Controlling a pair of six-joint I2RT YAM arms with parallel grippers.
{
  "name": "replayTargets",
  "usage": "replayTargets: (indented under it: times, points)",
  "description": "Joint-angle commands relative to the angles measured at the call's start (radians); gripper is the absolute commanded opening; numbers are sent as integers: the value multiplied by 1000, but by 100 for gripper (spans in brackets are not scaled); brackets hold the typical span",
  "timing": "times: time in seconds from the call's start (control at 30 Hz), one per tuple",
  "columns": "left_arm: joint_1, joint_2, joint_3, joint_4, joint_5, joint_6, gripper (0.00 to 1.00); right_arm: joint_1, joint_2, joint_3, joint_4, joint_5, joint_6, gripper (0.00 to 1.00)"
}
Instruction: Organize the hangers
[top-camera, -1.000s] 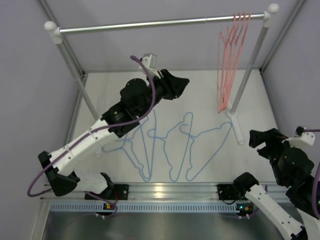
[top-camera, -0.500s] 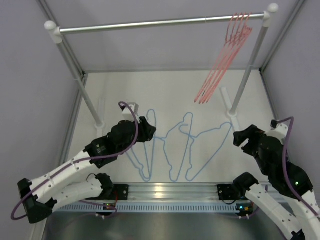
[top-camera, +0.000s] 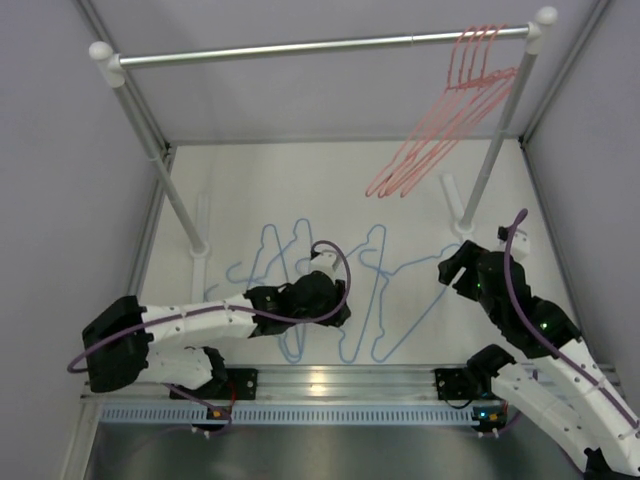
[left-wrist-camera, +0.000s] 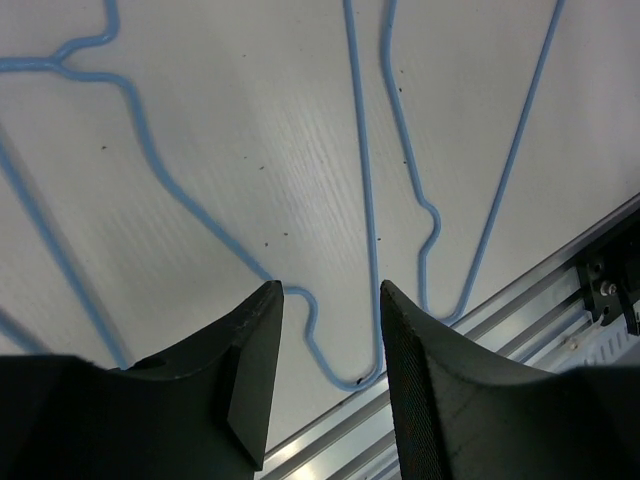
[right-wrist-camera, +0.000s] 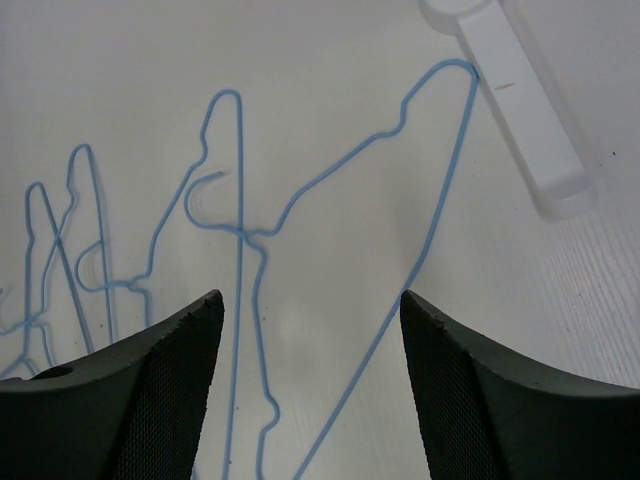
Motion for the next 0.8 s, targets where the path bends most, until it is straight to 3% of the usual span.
replayTargets:
  times: [0.0, 0.27, 0.4, 0.57, 0.77]
  points:
    - [-38, 107, 70, 186, 12, -26, 49, 15, 4, -6, 93, -13, 16, 69]
    - [-113, 399, 240, 249, -11, -11, 48, 15, -22, -13, 92, -18, 21, 68]
    - [-119, 486, 289, 246, -56, -1, 47, 15, -30, -16, 90, -22, 24, 68]
    - [-116, 562, 407, 174, -220, 57, 48, 15, -36, -19, 92, -24, 27, 68]
    - [-55, 645, 498, 168, -199, 80, 47, 15, -54, -27, 90, -24, 27, 68]
